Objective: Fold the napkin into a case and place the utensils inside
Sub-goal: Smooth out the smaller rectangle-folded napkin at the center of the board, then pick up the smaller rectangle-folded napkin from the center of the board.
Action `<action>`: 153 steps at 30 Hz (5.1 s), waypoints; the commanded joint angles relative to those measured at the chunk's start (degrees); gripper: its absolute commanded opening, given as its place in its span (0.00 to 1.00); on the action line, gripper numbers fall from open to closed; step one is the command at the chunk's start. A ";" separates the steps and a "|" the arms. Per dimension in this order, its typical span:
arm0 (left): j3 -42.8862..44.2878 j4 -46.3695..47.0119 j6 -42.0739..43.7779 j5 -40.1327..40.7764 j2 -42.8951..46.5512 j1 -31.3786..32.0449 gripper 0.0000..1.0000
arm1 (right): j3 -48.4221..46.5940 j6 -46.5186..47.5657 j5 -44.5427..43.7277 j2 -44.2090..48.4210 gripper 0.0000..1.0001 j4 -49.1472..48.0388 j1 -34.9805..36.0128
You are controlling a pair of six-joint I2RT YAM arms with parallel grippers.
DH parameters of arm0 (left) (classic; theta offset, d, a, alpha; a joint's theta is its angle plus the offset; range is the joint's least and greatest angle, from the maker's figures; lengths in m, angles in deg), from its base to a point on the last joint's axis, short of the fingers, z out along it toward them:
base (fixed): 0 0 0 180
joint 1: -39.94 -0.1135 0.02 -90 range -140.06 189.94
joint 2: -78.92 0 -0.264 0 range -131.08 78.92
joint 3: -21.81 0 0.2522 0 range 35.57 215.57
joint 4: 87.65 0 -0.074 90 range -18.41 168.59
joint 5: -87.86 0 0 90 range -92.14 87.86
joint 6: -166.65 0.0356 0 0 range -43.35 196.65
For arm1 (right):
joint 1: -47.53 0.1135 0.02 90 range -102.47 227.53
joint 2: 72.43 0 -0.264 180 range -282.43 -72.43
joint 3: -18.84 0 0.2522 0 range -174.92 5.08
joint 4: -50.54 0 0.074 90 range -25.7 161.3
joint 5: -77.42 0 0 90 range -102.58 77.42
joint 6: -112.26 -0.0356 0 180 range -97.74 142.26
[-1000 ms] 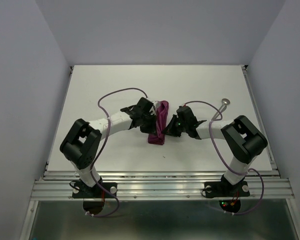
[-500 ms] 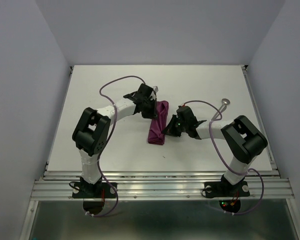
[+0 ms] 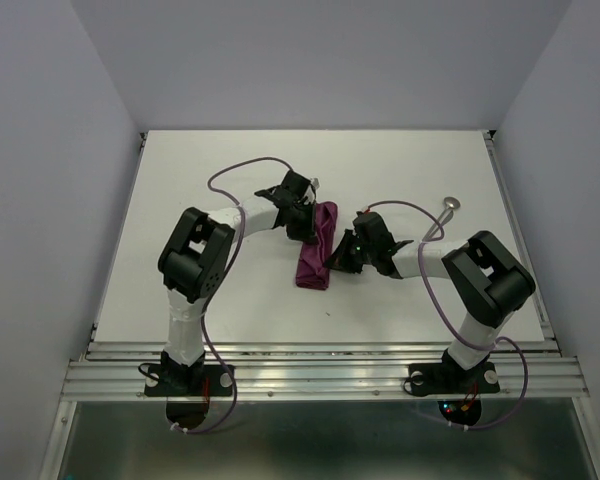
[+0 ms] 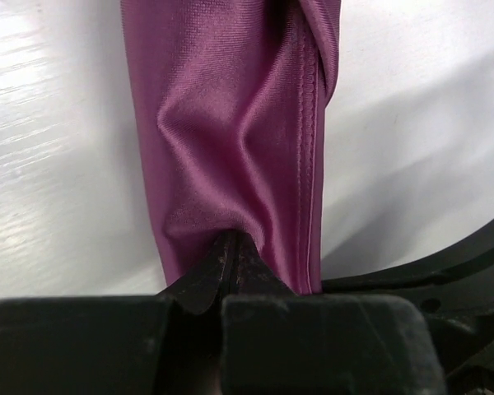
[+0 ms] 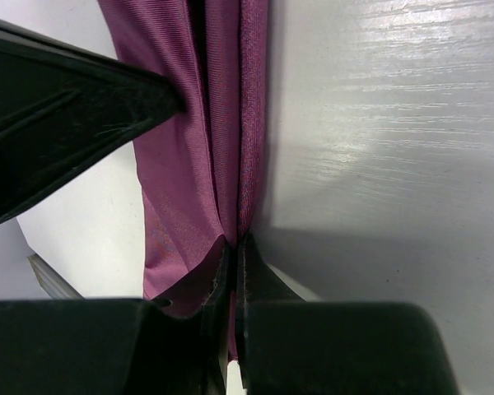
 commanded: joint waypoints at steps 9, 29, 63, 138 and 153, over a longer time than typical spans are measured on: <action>3.75 4.40 -0.58 -8.77 -3.04 0.63 0.00 | 0.11 1.60 -0.25 0.56 0.01 1.05 0.43; 6.20 3.26 -0.93 -1.05 -2.86 0.54 0.00 | -0.25 2.04 -0.25 1.00 0.01 1.66 0.43; 7.96 6.95 -1.55 -5.88 0.12 -2.00 0.00 | 0.02 2.39 -0.69 1.53 0.01 2.63 0.43; 5.68 -8.16 1.09 13.80 9.53 6.42 0.60 | 0.72 8.89 1.77 11.81 0.63 7.90 -21.01; 12.79 -16.69 1.18 34.81 -0.31 18.81 0.65 | 1.86 11.97 2.30 15.59 0.68 10.72 -28.40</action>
